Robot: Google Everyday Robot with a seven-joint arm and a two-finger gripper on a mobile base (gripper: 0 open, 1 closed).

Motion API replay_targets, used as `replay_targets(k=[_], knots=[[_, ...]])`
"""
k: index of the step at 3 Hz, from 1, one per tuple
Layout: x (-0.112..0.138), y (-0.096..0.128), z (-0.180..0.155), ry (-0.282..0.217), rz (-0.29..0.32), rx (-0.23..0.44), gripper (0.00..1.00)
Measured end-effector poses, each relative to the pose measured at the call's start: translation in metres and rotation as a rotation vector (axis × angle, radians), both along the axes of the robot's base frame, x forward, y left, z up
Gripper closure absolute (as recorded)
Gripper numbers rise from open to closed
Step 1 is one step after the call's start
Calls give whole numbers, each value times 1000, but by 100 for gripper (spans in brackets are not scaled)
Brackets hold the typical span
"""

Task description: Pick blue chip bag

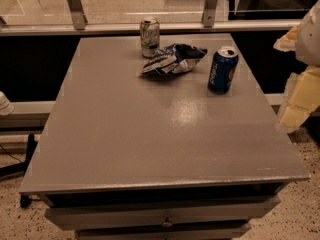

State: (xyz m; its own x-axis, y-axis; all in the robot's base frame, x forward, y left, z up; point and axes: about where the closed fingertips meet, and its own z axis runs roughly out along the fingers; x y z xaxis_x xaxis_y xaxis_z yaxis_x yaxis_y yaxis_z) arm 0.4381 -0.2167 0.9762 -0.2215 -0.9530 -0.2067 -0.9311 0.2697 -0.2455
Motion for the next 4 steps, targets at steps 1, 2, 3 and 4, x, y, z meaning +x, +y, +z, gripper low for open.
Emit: replay_targets(k=[1, 2, 3, 4], knots=[[0, 0, 0, 0, 0, 0, 0], [21, 27, 2, -57, 22, 66, 0], [68, 75, 7, -122, 58, 143, 0], [114, 127, 11, -169, 98, 207, 0]])
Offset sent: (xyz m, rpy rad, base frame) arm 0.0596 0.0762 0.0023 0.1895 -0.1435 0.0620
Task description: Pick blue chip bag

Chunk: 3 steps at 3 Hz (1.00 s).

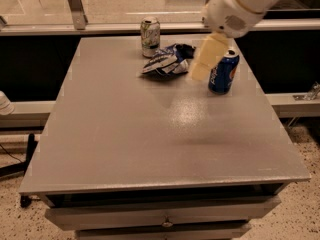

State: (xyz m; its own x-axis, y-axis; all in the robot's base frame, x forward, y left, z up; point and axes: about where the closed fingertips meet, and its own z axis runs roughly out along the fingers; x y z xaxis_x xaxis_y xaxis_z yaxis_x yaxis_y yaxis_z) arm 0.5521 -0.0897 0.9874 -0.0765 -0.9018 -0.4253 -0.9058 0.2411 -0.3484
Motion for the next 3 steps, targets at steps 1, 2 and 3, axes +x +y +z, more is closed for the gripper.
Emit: replay_targets(k=[1, 2, 3], knots=[[46, 49, -16, -22, 26, 54, 0], [83, 78, -51, -34, 37, 93, 0], [108, 82, -90, -40, 33, 97, 0]])
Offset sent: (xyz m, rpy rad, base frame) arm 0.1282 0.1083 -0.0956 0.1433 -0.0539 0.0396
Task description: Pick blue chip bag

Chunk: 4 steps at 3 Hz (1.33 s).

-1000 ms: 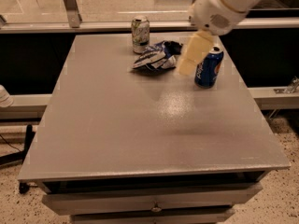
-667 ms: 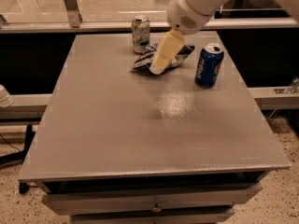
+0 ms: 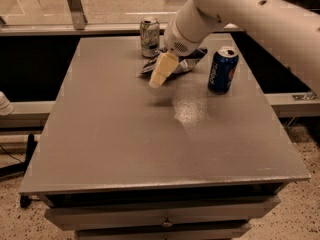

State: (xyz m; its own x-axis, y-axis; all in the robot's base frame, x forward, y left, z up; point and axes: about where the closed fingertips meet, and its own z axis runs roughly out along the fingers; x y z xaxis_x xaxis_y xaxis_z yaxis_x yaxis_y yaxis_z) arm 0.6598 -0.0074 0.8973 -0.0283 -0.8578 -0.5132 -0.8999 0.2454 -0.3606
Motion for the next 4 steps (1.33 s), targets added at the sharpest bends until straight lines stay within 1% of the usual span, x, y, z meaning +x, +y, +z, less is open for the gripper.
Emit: replay_targets(k=[1, 2, 3, 4], knots=[[15, -2, -27, -15, -4, -11, 20], [21, -3, -37, -33, 0, -8, 43], [23, -3, -29, -60, 6, 2, 65], [16, -2, -7, -90, 23, 25, 89]])
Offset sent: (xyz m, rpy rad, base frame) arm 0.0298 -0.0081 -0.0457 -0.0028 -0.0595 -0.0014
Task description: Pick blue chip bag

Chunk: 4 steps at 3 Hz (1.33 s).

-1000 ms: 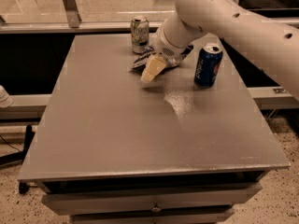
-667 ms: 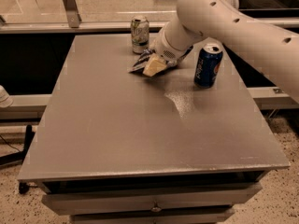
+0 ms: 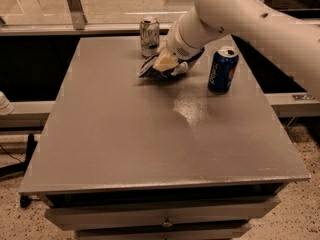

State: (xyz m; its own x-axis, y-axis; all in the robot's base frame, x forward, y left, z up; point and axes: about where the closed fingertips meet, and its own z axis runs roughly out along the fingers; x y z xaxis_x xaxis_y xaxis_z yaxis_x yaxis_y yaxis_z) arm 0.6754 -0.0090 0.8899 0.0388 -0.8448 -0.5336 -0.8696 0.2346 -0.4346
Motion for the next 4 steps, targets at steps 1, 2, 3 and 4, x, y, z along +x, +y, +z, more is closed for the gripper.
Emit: replay_targets(k=[1, 2, 3, 4], knots=[[-20, -1, 40, -14, 26, 58, 100], [-51, -4, 89, -27, 75, 149, 100], [-77, -13, 136, -26, 136, 280, 100], [-85, -7, 152, -19, 154, 337, 100]])
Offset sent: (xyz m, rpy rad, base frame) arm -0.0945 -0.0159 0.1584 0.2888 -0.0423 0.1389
